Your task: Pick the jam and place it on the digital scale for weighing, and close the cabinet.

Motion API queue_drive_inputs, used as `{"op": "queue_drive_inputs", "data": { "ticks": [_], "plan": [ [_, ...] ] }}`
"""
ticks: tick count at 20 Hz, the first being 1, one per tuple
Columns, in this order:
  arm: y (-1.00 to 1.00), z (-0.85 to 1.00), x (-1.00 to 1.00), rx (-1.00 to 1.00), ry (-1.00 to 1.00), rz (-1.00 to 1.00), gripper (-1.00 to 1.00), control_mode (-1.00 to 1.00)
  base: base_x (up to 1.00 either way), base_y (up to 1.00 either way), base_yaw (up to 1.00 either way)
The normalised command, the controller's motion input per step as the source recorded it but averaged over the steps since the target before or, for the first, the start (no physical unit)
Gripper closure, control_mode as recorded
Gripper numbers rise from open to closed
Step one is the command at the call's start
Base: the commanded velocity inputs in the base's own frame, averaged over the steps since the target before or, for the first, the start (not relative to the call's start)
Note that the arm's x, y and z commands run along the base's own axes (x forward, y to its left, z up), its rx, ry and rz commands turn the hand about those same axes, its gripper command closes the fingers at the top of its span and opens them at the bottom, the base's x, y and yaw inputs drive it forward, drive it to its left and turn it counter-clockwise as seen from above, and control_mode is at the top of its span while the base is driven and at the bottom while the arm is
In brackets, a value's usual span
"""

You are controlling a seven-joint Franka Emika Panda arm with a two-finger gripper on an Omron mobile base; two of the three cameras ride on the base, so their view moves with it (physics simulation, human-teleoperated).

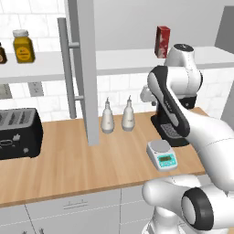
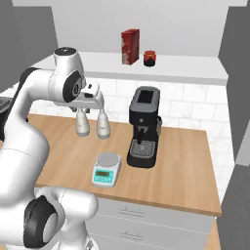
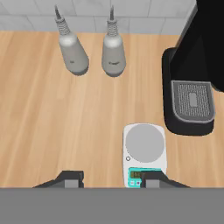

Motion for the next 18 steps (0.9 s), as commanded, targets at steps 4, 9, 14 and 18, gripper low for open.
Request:
{"op": "queue_drive_inputs", "data": {
  "ticks": [4, 9, 14, 18],
  "plan": [
    [0.0, 0.0, -0.21, 0.0, 0.0, 0.0, -1.0, -1.0, 0.0, 0.0, 0.0],
    [0.0, 0.0, -0.55, 0.0, -0.12, 0.0, -1.0, -1.0, 0.0, 0.0, 0.0],
    [0.0, 0.16, -0.46, 0.0, -0.3, 0.0, -1.0, -1.0, 0.0, 0.0, 0.0],
    [0.0, 0.35, -0.28, 0.0, -0.28, 0.0, -1.0, -1.0, 0.0, 0.0, 0.0]
  ]
}}
